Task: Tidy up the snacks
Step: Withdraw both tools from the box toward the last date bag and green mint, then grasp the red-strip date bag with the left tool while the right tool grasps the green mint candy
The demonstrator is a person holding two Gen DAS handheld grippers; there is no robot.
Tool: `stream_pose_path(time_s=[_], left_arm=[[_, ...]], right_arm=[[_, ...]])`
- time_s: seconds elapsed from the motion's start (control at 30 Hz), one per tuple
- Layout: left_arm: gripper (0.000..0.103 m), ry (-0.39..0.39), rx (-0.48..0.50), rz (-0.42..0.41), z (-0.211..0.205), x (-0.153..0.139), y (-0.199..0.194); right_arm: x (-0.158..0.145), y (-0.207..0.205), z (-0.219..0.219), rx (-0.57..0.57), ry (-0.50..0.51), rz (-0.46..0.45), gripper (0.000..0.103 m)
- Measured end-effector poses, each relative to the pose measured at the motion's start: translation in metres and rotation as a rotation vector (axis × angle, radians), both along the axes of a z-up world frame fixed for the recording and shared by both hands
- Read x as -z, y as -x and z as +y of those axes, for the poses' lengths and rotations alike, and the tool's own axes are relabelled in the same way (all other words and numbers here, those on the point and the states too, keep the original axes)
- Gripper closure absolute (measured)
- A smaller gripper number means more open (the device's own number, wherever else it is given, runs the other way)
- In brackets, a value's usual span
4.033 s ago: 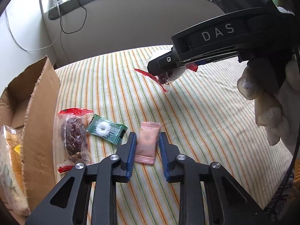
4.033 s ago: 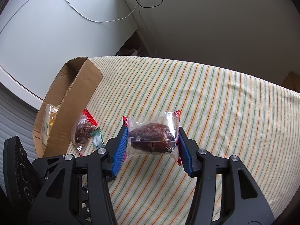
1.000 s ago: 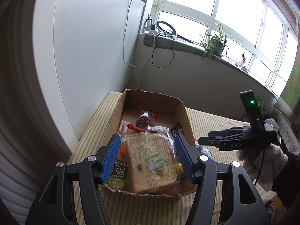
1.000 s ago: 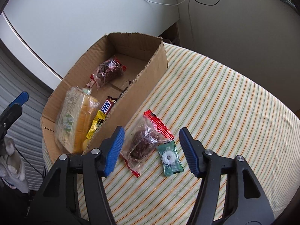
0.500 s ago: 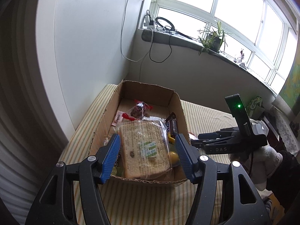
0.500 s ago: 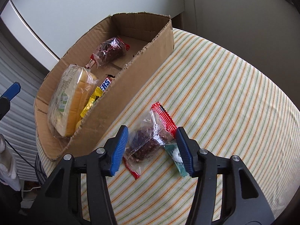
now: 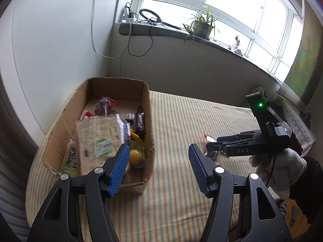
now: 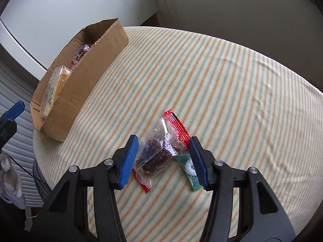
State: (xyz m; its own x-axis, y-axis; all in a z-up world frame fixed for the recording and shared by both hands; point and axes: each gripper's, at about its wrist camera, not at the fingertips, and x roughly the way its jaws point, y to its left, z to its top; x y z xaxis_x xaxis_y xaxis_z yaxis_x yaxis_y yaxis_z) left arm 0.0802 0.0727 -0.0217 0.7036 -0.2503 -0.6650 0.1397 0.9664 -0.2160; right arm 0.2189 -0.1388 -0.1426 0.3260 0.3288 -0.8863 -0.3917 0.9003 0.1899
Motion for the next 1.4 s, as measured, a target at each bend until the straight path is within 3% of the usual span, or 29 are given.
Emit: stream_pose_path(time_s=[0.27, 0.63, 0.9, 1.2, 1.4], left_arm=[[0.043, -0.049, 0.109, 0.033, -0.057, 0.011, -0.008], [0.043, -0.091, 0.178, 0.056, -0.096, 0.019, -0.016], [0.043, -0.090, 0.248, 0.101, -0.123, 0.033, -0.023], [0.042, -0.113, 0.338, 0.156, -0.159, 0.051, -0.040], [0.042, -0.115, 0.341, 0.213, -0.173, 0.065, -0.062]], right_arm=[[-0.004, 0.011, -0.042, 0.064, -0.014, -0.002, 0.048], [-0.023, 0.030, -0.076, 0.089, -0.115, -0.064, 0.048], [-0.023, 0.040, -0.118, 0.112, -0.084, -0.080, 0.048], [-0.016, 0.055, -0.121, 0.011, -0.058, -0.080, 0.048], [-0.009, 0.056, -0.103, -0.061, 0.001, -0.084, 0.048]])
